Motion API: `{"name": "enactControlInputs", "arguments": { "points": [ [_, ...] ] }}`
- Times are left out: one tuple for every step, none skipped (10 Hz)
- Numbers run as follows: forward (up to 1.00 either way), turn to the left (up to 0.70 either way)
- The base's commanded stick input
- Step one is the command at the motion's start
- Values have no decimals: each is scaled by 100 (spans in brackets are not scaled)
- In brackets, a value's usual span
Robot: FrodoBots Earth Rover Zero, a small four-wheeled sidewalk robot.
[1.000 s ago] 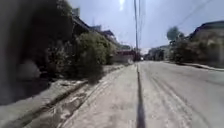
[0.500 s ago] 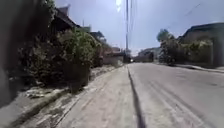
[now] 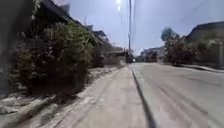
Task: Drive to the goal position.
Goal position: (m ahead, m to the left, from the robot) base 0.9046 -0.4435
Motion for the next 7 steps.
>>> {"name": "enactControlInputs", "arguments": {
  "points": [
    [100, 2],
    [100, -2],
    [100, -9],
    [100, -8],
    [100, -8],
    [100, -10],
    [100, -10]
  ]
}}
